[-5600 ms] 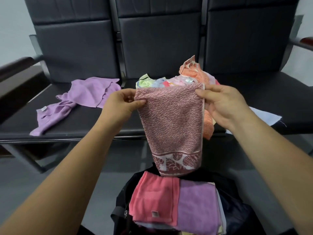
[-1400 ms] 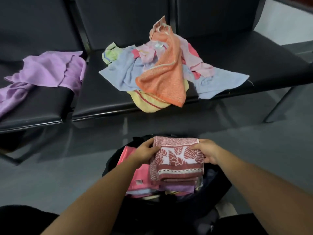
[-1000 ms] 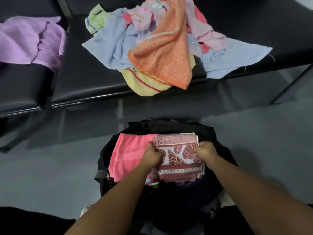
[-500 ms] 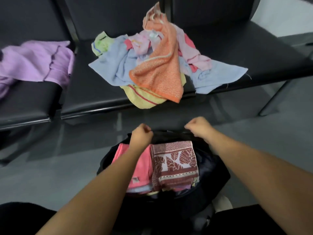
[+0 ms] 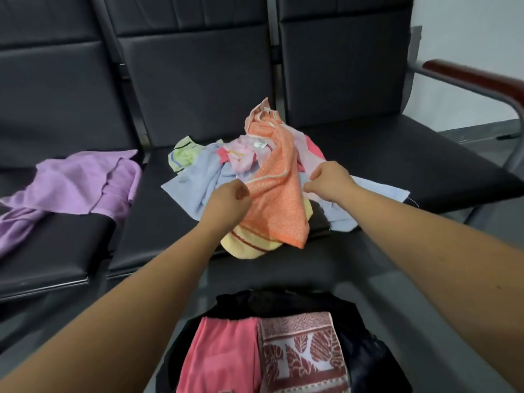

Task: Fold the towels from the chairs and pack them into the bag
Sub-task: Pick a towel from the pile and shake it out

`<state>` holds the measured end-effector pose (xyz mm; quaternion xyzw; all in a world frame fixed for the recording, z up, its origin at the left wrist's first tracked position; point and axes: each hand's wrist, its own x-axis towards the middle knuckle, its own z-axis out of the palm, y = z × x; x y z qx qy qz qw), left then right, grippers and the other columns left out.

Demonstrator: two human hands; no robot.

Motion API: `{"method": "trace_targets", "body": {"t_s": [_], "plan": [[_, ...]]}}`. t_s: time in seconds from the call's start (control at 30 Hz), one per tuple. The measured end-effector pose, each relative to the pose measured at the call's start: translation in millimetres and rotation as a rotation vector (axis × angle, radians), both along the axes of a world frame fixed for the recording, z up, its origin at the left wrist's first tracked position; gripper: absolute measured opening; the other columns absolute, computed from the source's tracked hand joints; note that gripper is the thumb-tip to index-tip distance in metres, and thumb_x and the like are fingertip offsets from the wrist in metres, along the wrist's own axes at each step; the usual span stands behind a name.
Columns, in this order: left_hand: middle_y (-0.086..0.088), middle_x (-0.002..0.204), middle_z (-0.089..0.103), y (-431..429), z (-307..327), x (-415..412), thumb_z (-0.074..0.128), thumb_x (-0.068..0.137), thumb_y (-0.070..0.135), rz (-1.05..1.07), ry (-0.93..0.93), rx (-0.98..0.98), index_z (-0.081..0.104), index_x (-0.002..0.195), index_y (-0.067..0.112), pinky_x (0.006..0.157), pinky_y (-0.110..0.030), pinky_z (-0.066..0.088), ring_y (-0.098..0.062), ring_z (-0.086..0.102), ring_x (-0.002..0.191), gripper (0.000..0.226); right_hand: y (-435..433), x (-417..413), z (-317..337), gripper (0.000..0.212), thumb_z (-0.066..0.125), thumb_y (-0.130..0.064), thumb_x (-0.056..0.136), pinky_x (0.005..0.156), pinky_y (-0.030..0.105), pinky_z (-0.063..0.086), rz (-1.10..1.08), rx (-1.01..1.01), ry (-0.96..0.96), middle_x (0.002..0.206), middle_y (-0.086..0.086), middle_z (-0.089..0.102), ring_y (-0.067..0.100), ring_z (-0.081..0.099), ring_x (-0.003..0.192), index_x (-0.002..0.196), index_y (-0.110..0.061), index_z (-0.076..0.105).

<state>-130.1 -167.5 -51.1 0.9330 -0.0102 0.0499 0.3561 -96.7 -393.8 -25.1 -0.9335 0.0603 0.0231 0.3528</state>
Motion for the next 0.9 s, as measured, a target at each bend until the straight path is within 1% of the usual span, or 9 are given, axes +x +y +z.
{"method": "trace_targets", "body": {"t_s": [0.07,0.17,0.33,0.5,0.63,0.73,0.77,0.83,0.9], "plan": [[-0.003,0.12,0.064,-16.0,-14.6,12.6,0.056,0.093,0.032,-0.099,-0.05,0.093,0.066,0.117,0.017,0.095,-0.036,0.047,-0.022,0.059,0.111,0.03,-8.7,15.8,-14.6,0.008,0.069,-0.017,0.09,0.062,0.03,0.041,-0.037,-0.031,-0.007,0.097,0.012,0.063,0.024,0.057,0.081,0.091,-0.012,0.063],[-0.002,0.157,0.037,-41.9,-36.8,31.6,0.054,0.093,0.054,-0.192,-0.031,0.308,0.044,0.145,0.037,0.119,-0.052,0.025,-0.025,0.034,0.145,0.056,-23.6,37.6,-40.3,0.034,0.067,-0.027,0.092,0.06,0.032,0.038,-0.153,-0.129,-0.012,0.13,0.019,0.051,0.026,0.052,0.084,0.118,-0.006,0.058],[-0.007,0.164,0.017,-61.3,-70.3,47.2,0.049,0.093,0.065,-0.147,-0.055,0.43,0.041,0.147,0.044,0.123,-0.055,0.01,-0.029,0.011,0.152,0.059,-57.5,61.8,-67.4,0.051,0.066,-0.023,0.093,0.078,0.036,0.044,-0.234,-0.28,-0.02,0.136,0.022,0.04,0.04,0.059,0.104,0.136,-0.004,0.045],[-0.009,0.164,0.017,-59.4,-80.3,46.5,0.047,0.096,0.063,-0.157,-0.121,0.422,0.045,0.146,0.039,0.123,-0.056,0.006,-0.03,0.009,0.153,0.056,-53.5,64.1,-68.3,0.005,0.058,-0.012,0.093,0.07,0.035,0.042,-0.225,-0.279,-0.013,0.104,0.016,0.062,0.036,0.061,0.091,0.092,-0.008,0.055],[-0.005,0.167,0.01,-57.2,-64.5,44.3,0.047,0.097,0.059,-0.185,0.024,0.425,0.04,0.148,0.04,0.123,-0.053,-0.001,-0.026,0.005,0.155,0.055,-53.8,45.4,-35.3,0.026,0.049,-0.014,0.093,0.052,0.03,0.031,-0.283,-0.014,-0.173,0.071,0.007,0.053,0.027,0.053,0.066,0.068,-0.013,0.046],[-0.005,0.16,0.034,-57.8,-39.0,40.7,0.052,0.098,0.048,-0.186,0.082,0.319,0.048,0.142,0.031,0.119,-0.051,0.028,-0.025,0.036,0.144,0.047,-53.3,19.1,11.7,0.028,0.05,-0.016,0.095,0.049,0.029,0.031,-0.252,0.111,-0.342,0.068,0.003,0.051,0.019,0.046,0.059,0.067,-0.011,0.048],[-0.003,0.151,0.046,-60.0,-25.6,36.5,0.052,0.1,0.045,-0.171,0.07,0.204,0.05,0.14,0.027,0.106,-0.042,0.043,-0.019,0.053,0.126,0.044,-51.5,9.2,29.7,0.028,0.051,-0.015,0.095,0.048,0.027,0.034,-0.21,0.139,-0.378,0.067,0.002,0.051,0.017,0.045,0.059,0.067,-0.01,0.05],[0.004,0.135,0.058,-67.1,4.2,23.4,0.051,0.102,0.042,-0.123,0.05,-0.081,0.054,0.135,0.023,0.082,-0.026,0.048,-0.008,0.06,0.097,0.039,-46.8,-11.6,63.3,0.027,0.055,-0.013,0.094,0.048,0.019,0.033,-0.098,0.225,-0.421,0.065,0.001,0.052,0.015,0.046,0.06,0.068,-0.007,0.054],[0.002,0.137,0.059,-72.5,36.2,9.8,0.053,0.1,0.047,-0.111,0.042,-0.359,0.053,0.135,0.027,0.092,-0.031,0.051,-0.011,0.06,0.109,0.04,-42.8,-36.1,95.6,0.023,0.06,-0.014,0.089,0.06,0.031,0.041,-0.009,0.373,-0.427,0.069,0.007,0.053,0.018,0.048,0.065,0.076,0.006,0.058]]}}
